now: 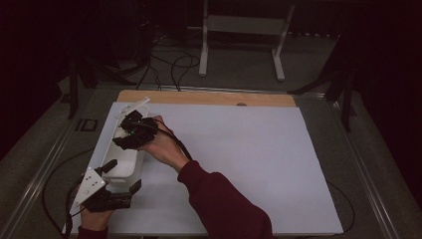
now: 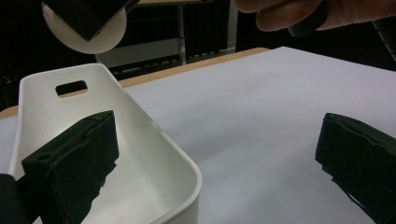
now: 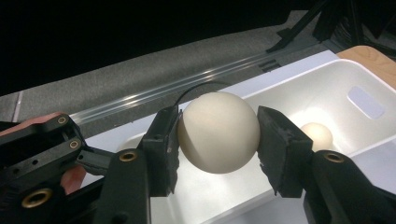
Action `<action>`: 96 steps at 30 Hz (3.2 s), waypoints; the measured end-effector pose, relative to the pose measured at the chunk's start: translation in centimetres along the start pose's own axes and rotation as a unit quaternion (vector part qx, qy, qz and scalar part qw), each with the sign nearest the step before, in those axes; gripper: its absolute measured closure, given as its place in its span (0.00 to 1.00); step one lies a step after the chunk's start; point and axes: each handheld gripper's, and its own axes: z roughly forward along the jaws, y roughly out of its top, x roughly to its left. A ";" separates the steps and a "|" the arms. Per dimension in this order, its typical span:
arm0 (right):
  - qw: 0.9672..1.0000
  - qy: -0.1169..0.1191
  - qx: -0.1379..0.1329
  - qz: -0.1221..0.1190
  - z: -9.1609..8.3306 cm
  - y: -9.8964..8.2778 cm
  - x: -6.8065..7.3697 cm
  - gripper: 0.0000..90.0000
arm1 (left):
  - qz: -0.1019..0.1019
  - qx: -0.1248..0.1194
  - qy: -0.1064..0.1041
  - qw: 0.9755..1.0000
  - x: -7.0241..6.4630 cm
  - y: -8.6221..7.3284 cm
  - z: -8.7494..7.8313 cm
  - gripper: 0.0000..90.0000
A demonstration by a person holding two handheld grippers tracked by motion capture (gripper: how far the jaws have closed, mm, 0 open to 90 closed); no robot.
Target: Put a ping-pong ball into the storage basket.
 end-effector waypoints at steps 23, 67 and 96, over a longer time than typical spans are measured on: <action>1.000 -0.023 0.003 0.015 -1.0 -1.2 -1.2 0.12 | 0.000 0.000 0.000 1.000 -0.1 0.0 0.1 0.00; 0.992 -0.094 -0.045 0.069 -14.2 -12.2 -5.3 0.09 | -0.001 0.007 0.005 1.000 -0.1 -0.1 0.2 0.00; 0.974 -0.179 -0.085 0.110 -21.7 -22.6 -5.8 0.09 | -0.010 0.019 0.012 1.000 0.1 -0.3 0.5 0.00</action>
